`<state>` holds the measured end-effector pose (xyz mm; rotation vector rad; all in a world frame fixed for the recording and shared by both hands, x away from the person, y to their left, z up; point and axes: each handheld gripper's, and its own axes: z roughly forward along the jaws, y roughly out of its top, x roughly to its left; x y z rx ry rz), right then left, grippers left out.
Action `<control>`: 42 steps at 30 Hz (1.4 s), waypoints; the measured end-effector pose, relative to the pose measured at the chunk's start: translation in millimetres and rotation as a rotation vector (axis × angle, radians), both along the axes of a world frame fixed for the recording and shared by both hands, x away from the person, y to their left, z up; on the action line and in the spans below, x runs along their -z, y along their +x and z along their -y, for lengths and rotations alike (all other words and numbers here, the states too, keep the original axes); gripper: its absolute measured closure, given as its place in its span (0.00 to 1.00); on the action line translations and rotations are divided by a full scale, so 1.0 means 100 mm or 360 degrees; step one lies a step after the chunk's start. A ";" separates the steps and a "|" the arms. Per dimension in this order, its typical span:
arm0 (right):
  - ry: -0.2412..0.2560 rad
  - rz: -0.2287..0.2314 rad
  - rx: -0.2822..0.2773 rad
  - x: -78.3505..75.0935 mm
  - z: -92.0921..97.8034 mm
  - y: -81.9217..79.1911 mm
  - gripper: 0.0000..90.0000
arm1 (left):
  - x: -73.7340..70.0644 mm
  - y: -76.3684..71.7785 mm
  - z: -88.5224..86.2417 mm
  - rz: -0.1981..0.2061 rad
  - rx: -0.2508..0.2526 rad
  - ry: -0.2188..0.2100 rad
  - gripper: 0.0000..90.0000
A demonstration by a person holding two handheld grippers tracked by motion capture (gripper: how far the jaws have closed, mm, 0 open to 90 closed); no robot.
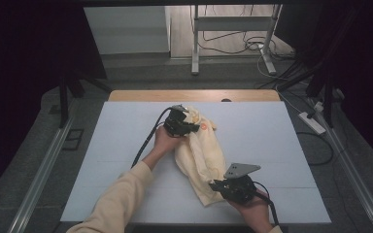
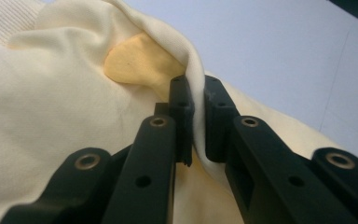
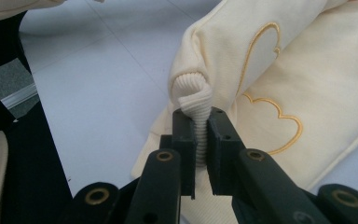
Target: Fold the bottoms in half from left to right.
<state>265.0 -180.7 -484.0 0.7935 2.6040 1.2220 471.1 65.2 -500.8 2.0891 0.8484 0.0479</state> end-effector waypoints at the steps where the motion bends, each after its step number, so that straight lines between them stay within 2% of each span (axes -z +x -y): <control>1: -0.0002 -0.0001 0.0000 0.00 0.00 0.00 0.92 | 0.01 0.00 0.01 -0.0004 -0.0003 0.0003 0.93; 8: -0.0009 -0.0009 0.0005 0.02 0.01 0.01 0.92 | 0.08 0.01 0.07 0.0001 0.0000 0.0032 0.92; 22: -0.0010 -0.0017 0.0014 0.03 0.02 0.03 0.92 | 0.11 0.01 0.10 -0.0006 0.0017 0.0034 0.90; 25: -0.0007 -0.0016 0.0016 0.03 0.02 0.04 0.92 | 0.11 0.01 0.10 -0.0006 0.0008 0.0019 0.84; 29: -0.0014 -0.0010 0.0036 0.04 0.05 0.05 0.90 | 0.08 -0.02 0.11 0.0038 -0.0020 0.0049 0.70; 31: -0.0031 0.0010 0.0063 0.05 0.07 0.06 0.84 | 0.05 -0.02 0.09 0.0049 -0.0043 0.0042 0.59; 34: -0.0029 0.0017 0.0125 0.06 0.12 0.09 0.65 | 0.00 -0.03 0.05 0.0057 -0.0058 0.0021 0.49; 37: -0.0014 0.0035 0.0171 0.02 0.16 0.12 0.52 | -0.06 -0.06 0.01 0.0074 -0.0064 0.0001 0.43; 42: 0.0018 0.0046 0.0213 -0.06 0.21 0.16 0.43 | -0.15 -0.14 -0.07 0.0120 -0.0076 -0.0028 0.39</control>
